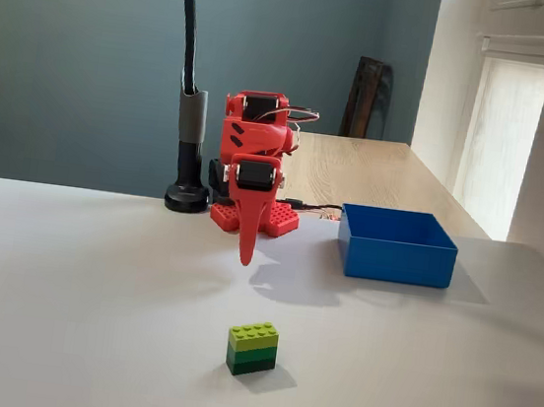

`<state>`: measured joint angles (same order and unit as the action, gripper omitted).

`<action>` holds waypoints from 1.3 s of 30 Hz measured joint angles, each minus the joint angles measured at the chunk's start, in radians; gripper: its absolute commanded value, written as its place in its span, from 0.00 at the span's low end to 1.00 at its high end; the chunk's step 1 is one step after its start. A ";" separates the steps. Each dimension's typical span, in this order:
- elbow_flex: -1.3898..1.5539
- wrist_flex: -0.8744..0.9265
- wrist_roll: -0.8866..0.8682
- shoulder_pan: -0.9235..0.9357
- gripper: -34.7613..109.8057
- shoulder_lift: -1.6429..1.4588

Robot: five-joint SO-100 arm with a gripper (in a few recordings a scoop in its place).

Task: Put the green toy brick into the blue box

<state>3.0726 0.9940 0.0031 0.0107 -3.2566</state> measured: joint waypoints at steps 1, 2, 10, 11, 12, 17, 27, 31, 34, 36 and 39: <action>0.000 0.000 0.000 0.000 0.24 0.000; 0.000 0.000 0.000 0.000 0.24 0.000; 0.000 0.000 0.000 0.000 0.24 0.000; 0.000 0.000 0.000 0.000 0.24 0.000; 0.000 0.000 0.000 0.000 0.24 0.000; 0.000 0.000 0.000 0.000 0.24 0.000; -0.005 -0.064 0.037 0.000 0.24 0.006; -0.048 -0.114 0.106 -0.006 0.24 0.017; -0.126 -0.117 0.156 -0.011 0.24 0.066; -0.192 -0.117 0.176 -0.011 0.24 0.138; -0.311 -0.117 0.198 -0.011 0.24 0.285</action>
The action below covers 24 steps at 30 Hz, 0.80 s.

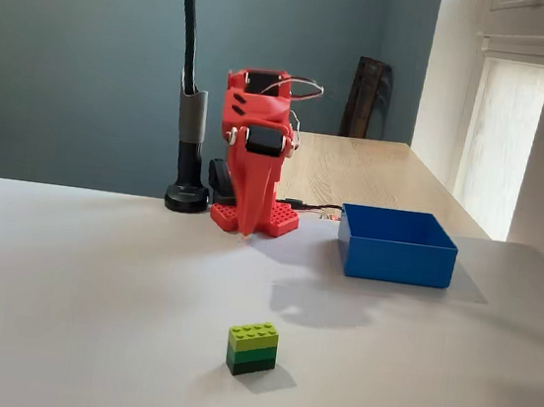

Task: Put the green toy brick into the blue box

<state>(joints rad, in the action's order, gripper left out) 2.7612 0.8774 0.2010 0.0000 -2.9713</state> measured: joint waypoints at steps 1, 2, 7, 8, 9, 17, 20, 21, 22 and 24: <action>-0.040 0.000 0.002 0.000 0.24 0.051; -0.083 0.000 0.005 0.000 0.24 0.098; -0.311 0.002 0.052 0.000 0.24 0.350; -0.353 0.002 0.066 0.000 0.28 0.399; -0.396 0.005 0.080 0.000 0.33 0.446; -0.675 0.138 0.163 0.000 0.44 0.790; -0.735 0.149 0.206 0.000 0.45 0.904; -0.750 0.150 0.221 0.000 0.45 0.940; -0.767 0.153 0.233 0.000 0.46 0.974; -0.793 0.164 0.253 0.000 0.46 1.026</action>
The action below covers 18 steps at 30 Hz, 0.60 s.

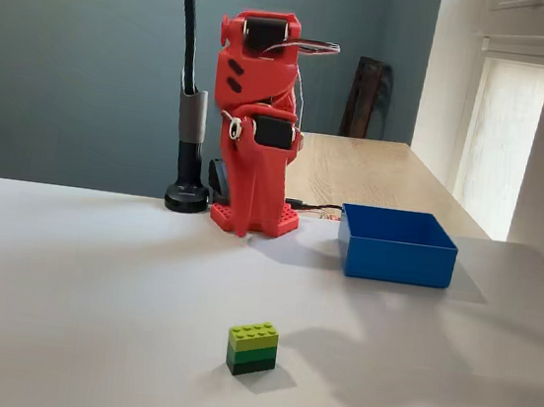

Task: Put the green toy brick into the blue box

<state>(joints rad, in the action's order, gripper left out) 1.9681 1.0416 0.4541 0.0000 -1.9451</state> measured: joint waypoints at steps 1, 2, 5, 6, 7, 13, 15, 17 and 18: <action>-0.015 0.003 0.006 0.000 0.46 0.023; -0.041 0.011 0.009 0.000 0.46 0.057; -0.103 0.020 0.014 0.000 0.46 0.146; -0.120 0.020 0.014 0.000 0.46 0.167; -0.143 0.020 0.014 0.000 0.46 0.199; -0.301 0.052 0.012 0.000 0.46 0.385; -0.365 0.069 0.005 0.000 0.46 0.446; -0.423 0.084 0.002 0.000 0.46 0.500; -0.454 0.086 0.002 0.000 0.46 0.528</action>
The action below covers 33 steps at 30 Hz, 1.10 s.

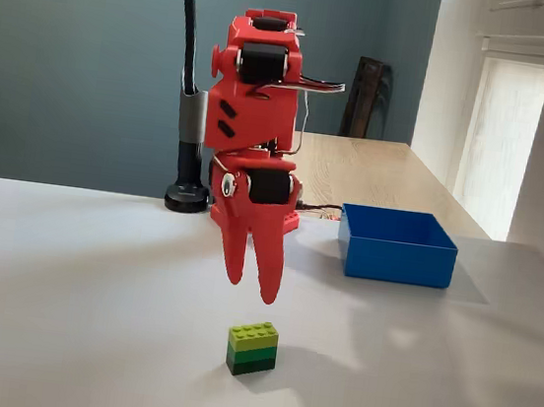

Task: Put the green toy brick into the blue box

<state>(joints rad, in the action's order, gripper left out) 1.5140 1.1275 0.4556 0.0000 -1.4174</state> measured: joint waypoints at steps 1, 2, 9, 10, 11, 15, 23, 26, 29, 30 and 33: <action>-0.031 0.006 -0.002 0.000 0.46 0.029; -0.057 0.015 0.000 0.000 0.46 0.055; -0.215 0.017 -0.002 0.000 0.45 0.206; -0.229 0.017 -0.002 0.000 0.45 0.224; -0.244 0.017 -0.002 0.000 0.44 0.242; -0.267 0.017 -0.002 0.000 0.43 0.299; -0.288 0.017 -0.002 0.000 0.40 0.373; -0.313 0.018 -0.005 0.000 0.34 0.394; -0.344 0.020 -0.023 0.000 0.26 0.410; -0.353 0.021 -0.029 0.000 0.24 0.417; -0.379 0.020 -0.058 0.000 0.24 0.423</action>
<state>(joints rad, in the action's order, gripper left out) 1.1351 1.1474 0.3973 0.0000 -0.9940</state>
